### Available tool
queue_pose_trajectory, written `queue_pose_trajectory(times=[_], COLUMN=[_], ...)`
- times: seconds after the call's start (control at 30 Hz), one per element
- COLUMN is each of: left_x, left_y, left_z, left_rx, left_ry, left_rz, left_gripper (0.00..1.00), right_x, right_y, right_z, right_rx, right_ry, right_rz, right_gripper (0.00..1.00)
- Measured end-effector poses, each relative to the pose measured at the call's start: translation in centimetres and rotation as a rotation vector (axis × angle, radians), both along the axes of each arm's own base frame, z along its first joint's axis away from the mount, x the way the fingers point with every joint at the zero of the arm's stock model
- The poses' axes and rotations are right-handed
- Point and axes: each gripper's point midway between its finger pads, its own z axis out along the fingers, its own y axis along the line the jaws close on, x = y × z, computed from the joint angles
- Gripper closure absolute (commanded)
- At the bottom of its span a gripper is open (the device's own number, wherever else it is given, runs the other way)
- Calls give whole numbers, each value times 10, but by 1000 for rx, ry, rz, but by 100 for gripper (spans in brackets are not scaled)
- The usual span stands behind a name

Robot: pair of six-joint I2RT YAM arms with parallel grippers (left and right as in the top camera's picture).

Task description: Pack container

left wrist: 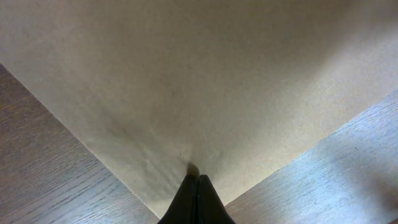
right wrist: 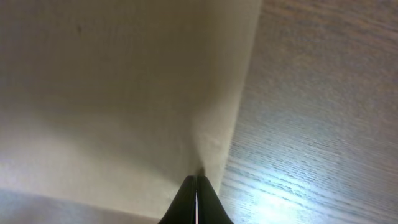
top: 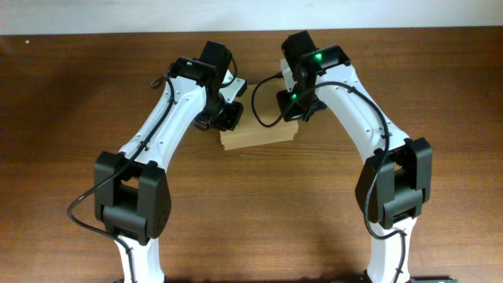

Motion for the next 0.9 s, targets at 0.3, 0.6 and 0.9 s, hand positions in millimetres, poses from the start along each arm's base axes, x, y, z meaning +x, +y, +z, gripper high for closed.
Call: queue_pose_trajectory(times=[0.3, 0.6, 0.9], left_x=[34, 83, 97], left_y=[31, 100, 180], left_z=[48, 128, 173], left_rx=[-6, -17, 28], left_ry=[-92, -310, -432], left_rz=[124, 296, 466], left_gripper=[98, 92, 0], right_x=[41, 61, 69], right_y=[-24, -87, -159], right_z=[97, 140, 140], right_rx=[64, 62, 13], right_ry=[-200, -315, -330], right_rz=[-75, -208, -357], right_gripper=[96, 96, 1])
